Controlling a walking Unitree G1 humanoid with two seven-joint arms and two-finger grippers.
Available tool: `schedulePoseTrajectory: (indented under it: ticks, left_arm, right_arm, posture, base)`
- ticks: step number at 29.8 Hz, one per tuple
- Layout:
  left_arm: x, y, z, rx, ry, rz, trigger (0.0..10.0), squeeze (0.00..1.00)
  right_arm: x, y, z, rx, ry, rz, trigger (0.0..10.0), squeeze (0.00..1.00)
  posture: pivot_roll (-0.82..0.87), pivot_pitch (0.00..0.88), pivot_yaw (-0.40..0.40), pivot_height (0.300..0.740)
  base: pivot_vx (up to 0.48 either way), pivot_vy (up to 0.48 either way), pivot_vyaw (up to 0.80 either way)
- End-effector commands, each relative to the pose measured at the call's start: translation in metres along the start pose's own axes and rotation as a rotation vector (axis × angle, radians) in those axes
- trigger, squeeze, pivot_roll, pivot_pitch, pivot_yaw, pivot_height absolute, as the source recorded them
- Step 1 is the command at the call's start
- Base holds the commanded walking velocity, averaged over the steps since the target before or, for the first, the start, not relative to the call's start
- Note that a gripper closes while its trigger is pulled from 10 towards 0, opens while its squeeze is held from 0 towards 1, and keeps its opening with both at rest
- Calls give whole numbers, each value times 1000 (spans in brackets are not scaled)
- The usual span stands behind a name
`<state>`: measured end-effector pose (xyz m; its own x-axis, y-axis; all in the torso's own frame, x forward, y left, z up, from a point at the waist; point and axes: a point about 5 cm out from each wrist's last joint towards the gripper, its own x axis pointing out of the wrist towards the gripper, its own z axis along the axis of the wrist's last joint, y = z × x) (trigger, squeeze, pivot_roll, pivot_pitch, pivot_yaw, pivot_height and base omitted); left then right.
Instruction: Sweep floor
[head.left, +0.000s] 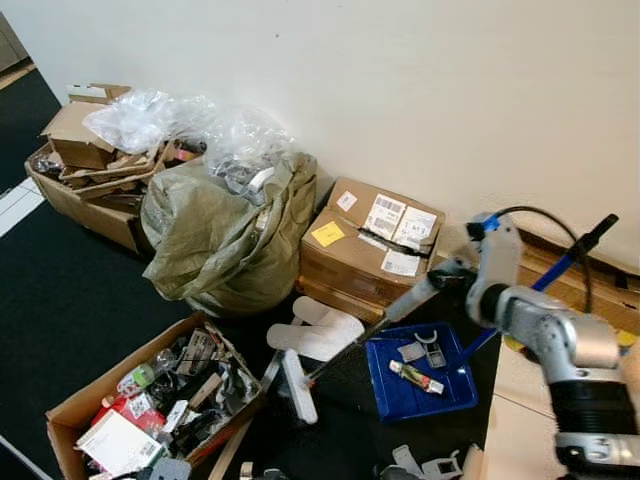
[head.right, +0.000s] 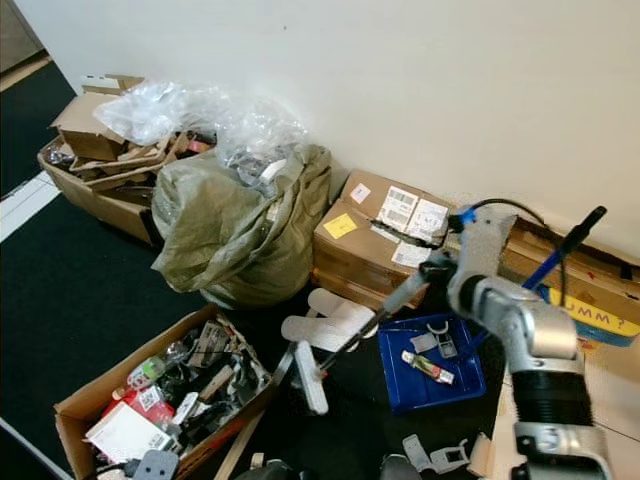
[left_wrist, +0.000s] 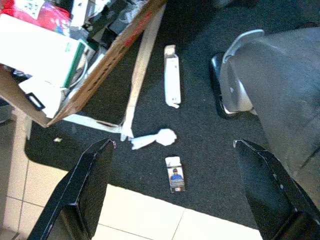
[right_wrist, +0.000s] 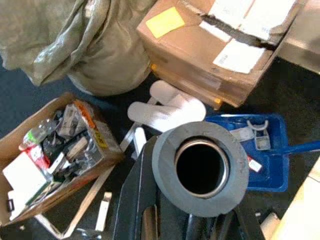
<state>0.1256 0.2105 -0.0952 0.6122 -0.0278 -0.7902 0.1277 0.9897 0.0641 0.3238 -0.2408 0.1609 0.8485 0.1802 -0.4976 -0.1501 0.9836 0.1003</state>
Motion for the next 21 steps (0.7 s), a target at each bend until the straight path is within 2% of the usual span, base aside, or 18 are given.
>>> schedulePoseTrajectory:
  ticks: [1, 4, 7, 12, 16, 20, 21]
  left_arm:
    - [-4, 0, -11, -9, 44, 1, 10000, 0]
    - [-4, 0, -11, -16, 45, 0, 10000, 0]
    - [-3, -1, -11, -18, 45, -2, 10000, 0]
    - [-3, -2, -12, -18, 47, -5, 10000, 0]
    - [-3, -3, -12, -15, 49, -6, 10000, 0]
    - [-3, -3, -12, -14, 50, -7, 10000, 0]
    - [-3, -4, -11, -13, 50, -7, 10000, 0]
  right_arm:
    - [-3, -20, -18, -53, 122, -145, 10000, 0]
    - [-9, -30, -25, -36, 160, -221, 10000, 0]
    - [-10, -32, -28, -27, 172, -235, 10000, 0]
    - [-21, -46, -33, -24, 200, -289, 10000, 0]
    - [-35, -67, -22, -93, 173, -365, 10000, 0]
    - [-40, -74, -13, -153, 153, -393, 10000, 0]
    - [-40, -75, -5, -179, 116, -409, 10000, 0]
  posture:
    - [-65, 232, 12, 740]
    - [-67, 233, 9, 740]
    - [-68, 237, 10, 740]
    - [-70, 238, 14, 740]
    - [-79, 231, 14, 740]
    - [-80, 223, 11, 740]
    - [-87, 209, 16, 740]
  base:
    - [0, 0, 0]
    - [0, 0, 0]
    - [0, 0, 0]
    - [0, 0, 0]
    - [0, 0, 0]
    - [0, 0, 0]
    - [0, 0, 0]
